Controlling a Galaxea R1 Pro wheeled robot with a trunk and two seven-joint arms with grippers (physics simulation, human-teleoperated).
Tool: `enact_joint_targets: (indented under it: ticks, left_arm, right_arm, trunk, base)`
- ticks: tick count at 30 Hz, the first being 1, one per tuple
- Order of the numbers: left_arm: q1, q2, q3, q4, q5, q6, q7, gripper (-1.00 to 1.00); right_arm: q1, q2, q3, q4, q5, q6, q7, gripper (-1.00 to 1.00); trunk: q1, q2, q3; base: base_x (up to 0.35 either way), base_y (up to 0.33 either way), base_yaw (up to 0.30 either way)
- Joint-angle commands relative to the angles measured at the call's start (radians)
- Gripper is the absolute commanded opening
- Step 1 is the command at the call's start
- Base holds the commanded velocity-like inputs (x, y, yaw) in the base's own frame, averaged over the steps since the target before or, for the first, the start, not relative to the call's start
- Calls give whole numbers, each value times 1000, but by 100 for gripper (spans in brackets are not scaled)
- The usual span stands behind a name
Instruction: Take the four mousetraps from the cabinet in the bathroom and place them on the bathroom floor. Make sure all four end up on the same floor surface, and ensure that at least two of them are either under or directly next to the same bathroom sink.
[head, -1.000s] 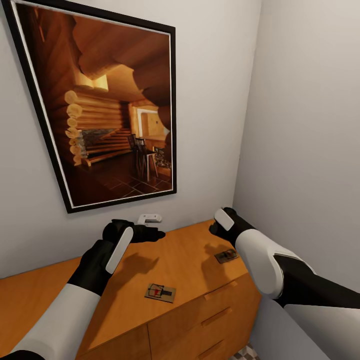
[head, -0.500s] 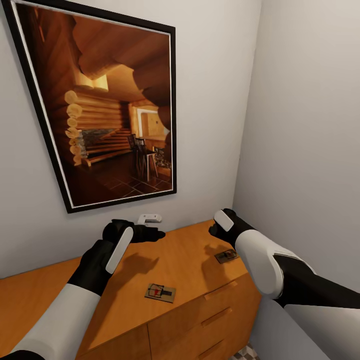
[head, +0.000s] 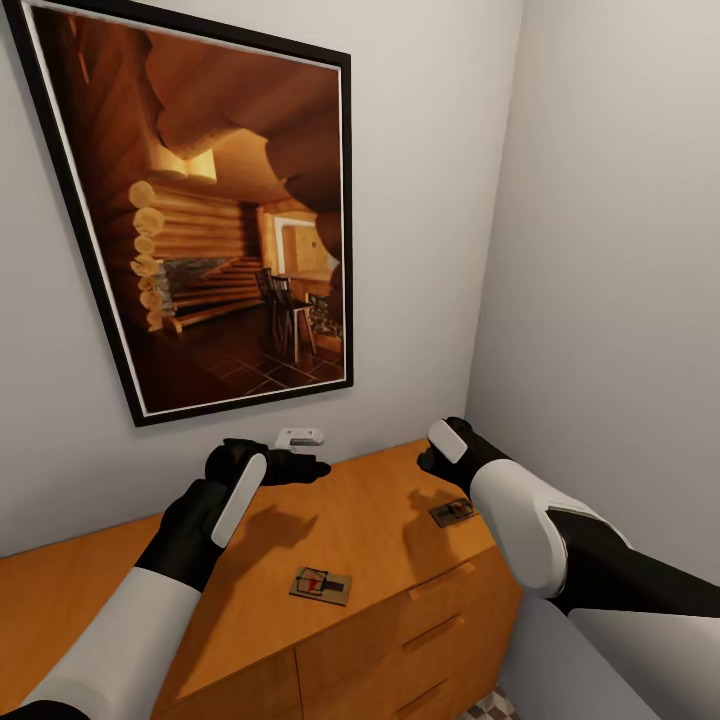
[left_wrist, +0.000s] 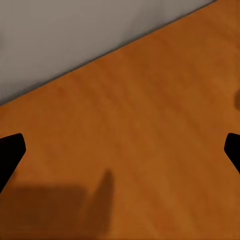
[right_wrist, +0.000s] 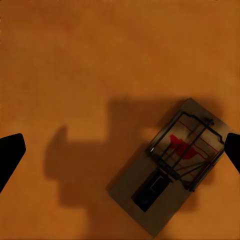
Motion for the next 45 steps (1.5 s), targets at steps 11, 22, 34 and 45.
enact_joint_targets:
  ticks: [11,22,34,45]
  left_arm:
    - [-1,0,-1,-1,8,3,7,100]
    - [-1,0,0,-2,7,4,7,100]
    - [-1,8,7,-20,8,-5,7,100]
    - [-1,8,4,-79,9,-2,7,100]
  right_arm:
    - [-1,-4,-1,-4,9,13,-3,100]
    - [-1,-13,0,-4,7,16,24,100]
    - [5,-2,15,5,41,17,20,100]
    - [3,-5,26,7,104,14,10,100]
  trunk:
    - [0,-1,-1]
    - [0,-1,-1]
    - [0,-1,-1]
    - [0,-1,-1]
  base:
    - [0,0,0]
    - [0,0,0]
    - [0,0,0]
    - [0,0,0]
